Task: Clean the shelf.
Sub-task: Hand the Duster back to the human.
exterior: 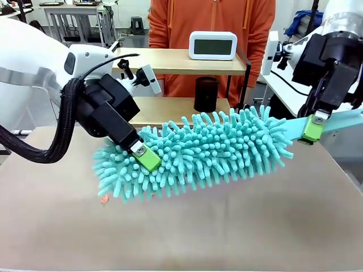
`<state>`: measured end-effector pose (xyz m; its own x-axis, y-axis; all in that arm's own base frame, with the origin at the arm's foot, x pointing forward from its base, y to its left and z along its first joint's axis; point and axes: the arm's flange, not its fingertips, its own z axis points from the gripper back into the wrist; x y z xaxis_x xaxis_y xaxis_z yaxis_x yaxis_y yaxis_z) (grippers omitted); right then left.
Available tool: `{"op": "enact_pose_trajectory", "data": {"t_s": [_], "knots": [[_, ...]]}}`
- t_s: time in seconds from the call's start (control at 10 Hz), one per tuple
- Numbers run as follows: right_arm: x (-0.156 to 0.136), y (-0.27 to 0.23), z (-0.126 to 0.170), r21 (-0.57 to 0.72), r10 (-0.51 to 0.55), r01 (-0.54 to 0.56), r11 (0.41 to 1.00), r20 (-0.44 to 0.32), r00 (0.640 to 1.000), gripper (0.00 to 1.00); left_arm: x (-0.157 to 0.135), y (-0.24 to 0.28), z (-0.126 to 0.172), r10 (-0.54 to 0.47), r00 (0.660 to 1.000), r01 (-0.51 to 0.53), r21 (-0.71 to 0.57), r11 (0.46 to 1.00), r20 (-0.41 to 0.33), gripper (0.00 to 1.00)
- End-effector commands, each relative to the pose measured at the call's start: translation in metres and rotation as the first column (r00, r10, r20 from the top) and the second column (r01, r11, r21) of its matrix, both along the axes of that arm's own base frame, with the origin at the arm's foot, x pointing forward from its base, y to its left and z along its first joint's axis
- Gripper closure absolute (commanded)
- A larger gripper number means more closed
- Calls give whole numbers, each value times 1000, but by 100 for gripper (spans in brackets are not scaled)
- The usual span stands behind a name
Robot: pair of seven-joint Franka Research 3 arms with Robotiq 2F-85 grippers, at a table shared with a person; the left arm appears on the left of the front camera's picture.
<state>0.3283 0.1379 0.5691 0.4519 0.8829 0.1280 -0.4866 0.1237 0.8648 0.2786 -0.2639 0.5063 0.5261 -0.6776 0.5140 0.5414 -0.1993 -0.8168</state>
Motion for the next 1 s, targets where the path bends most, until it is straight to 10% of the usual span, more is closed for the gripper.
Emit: {"op": "enact_pose_trajectory", "data": {"t_s": [0.0, 0.4, 0.7, 0.9], "knots": [[-3, -1, 1, 23, 5, -5, 1000, 2, 1000, 88, -4, -4, 0, -5, 1000, 6, -17, 1000, 24, 96], [-2, -2, 0, 33, -10, 9, 999, 13, 1000, 88, -2, -2, 0, 5, 999, -4, -8, 1000, 35, 100], [0, -9, -1, 74, -82, 82, 994, -1, 997, 1, 0, 1, -2, -2, 999, 2, 16, 1000, 45, 100], [18, -29, -10, 139, -359, 357, 924, -12, 933, 0, -4, 6, -4, -40, 997, 39, 22, 999, 67, 100]]}}
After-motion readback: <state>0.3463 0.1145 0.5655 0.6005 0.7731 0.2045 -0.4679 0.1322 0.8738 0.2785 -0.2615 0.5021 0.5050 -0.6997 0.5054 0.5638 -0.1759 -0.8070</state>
